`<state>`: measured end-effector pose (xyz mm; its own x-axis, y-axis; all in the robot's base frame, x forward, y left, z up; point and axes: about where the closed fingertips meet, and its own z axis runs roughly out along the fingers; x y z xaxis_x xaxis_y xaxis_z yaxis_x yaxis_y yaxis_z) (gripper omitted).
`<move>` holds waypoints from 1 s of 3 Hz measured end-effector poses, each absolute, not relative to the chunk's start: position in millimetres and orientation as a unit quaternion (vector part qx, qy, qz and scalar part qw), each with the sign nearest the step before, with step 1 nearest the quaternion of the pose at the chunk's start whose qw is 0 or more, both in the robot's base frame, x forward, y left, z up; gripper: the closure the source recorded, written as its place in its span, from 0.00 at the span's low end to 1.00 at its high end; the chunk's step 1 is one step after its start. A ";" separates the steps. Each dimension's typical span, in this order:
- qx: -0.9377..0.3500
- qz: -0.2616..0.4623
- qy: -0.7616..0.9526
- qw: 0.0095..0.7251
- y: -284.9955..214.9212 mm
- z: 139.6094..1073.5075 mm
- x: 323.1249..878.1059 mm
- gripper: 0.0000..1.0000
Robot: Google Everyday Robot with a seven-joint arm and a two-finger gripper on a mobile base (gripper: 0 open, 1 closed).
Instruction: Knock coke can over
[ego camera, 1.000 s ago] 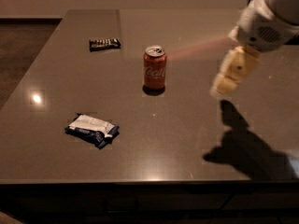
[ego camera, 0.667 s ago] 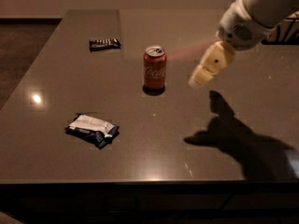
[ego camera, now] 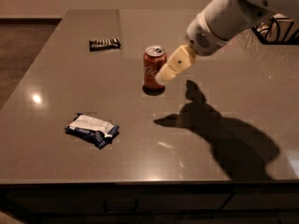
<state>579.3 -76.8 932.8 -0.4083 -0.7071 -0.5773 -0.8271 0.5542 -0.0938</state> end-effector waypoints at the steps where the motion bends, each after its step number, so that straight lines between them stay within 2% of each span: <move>1: -0.465 0.104 0.823 0.309 -46.1 922.6 590.9 0.00; 2: -0.459 0.103 0.823 0.319 -31.2 911.8 605.9 0.00; 3: -0.451 0.112 0.825 0.322 -24.2 905.8 615.9 0.18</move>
Offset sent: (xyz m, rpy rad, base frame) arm 0.0479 0.0609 -0.0365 0.0450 -0.0730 -0.0222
